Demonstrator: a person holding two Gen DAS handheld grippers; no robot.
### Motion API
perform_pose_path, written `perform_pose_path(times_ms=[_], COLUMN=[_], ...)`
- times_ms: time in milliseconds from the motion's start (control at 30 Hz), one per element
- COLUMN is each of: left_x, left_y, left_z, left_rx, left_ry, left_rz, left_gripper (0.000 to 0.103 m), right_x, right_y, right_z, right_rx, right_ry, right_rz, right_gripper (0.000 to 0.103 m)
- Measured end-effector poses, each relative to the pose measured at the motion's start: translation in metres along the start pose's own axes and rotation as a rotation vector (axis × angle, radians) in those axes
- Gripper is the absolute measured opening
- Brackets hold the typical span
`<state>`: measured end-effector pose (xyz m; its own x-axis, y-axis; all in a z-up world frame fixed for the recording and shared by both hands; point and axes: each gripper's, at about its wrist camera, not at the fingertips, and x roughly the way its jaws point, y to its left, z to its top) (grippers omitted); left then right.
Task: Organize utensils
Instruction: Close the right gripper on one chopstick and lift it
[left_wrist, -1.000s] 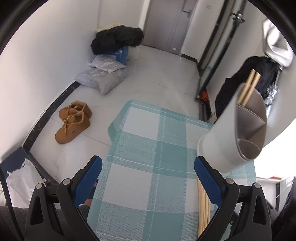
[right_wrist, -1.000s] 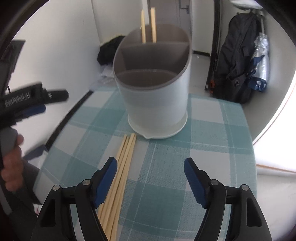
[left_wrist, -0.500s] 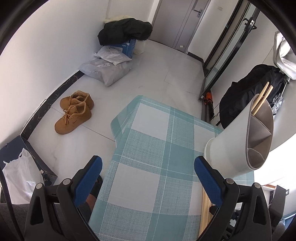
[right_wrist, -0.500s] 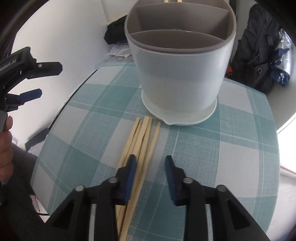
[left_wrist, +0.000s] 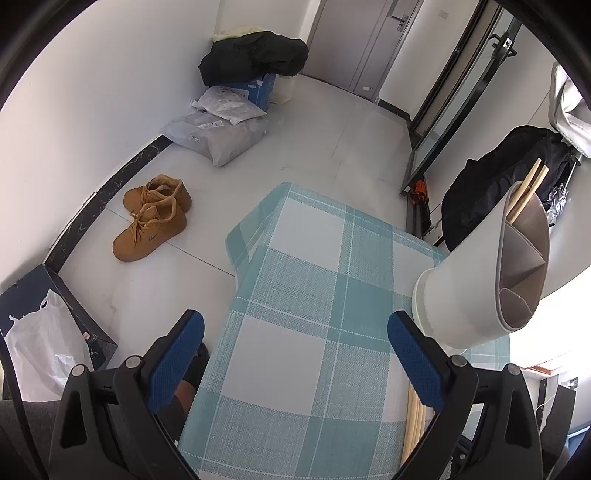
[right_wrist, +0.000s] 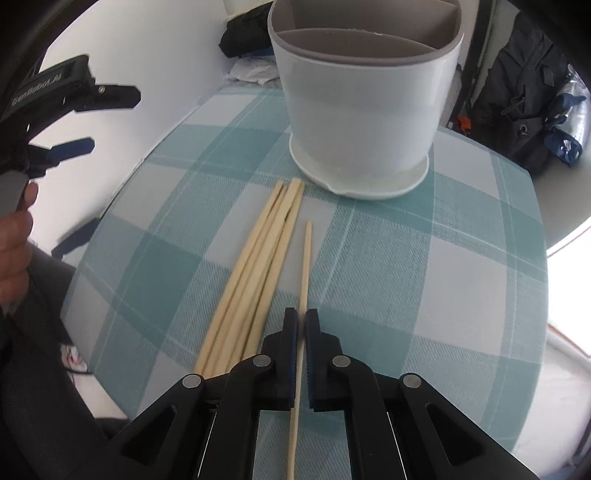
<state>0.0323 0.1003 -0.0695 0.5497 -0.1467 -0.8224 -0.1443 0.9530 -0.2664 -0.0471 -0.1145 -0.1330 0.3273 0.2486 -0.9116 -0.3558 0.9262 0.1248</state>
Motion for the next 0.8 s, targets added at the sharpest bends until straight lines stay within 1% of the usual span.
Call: perform_pose_path(times_ms=[67, 100, 200, 300, 500, 567, 600, 700, 800], left_x=[0.0, 0.0, 0.001, 0.004, 0.005, 0.007, 0.008, 0.013, 0.016], left_y=[0.001, 0.001, 0.0, 0.0, 0.0, 0.0, 0.0, -0.01, -0.019], left_z=[0.0, 0.0, -0.001, -0.002, -0.006, -0.008, -0.009, -0.017, -0.029], left_rx=[0.002, 0.002, 0.01, 0.02, 0.044, 0.053, 0.062, 0.147, 0.189], left_ry=[-0.001, -0.001, 0.005, 0.02, 0.019, 0.024, 0.025, 0.019, 0.049], left_rz=[0.0, 0.0, 0.003, 0.003, 0.029, 0.043, 0.052, 0.108, 0.079], left_gripper=[0.097, 0.097, 0.097, 0.097, 0.097, 0.097, 0.097, 0.097, 0.097], right_x=[-0.002, -0.003, 0.001, 0.007, 0.017, 0.018, 0.02, 0.018, 0.008], right_y=[0.002, 0.002, 0.001, 0.001, 0.005, 0.005, 0.003, -0.007, -0.022], right_z=[-0.003, -0.004, 0.0, 0.012, 0.033, 0.037, 0.04, 0.039, 0.033], right_rx=[-0.013, -0.018, -0.036, -0.039, -0.066, -0.064, -0.054, -0.009, 0.051], right_ry=[0.013, 0.009, -0.005, -0.027, -0.064, -0.065, -0.066, -0.086, -0.142], right_rz=[-0.005, -0.009, -0.02, -0.02, -0.032, -0.02, -0.009, 0.038, 0.059], right_gripper=[0.004, 0.007, 0.007, 0.007, 0.008, 0.008, 0.008, 0.003, 0.003])
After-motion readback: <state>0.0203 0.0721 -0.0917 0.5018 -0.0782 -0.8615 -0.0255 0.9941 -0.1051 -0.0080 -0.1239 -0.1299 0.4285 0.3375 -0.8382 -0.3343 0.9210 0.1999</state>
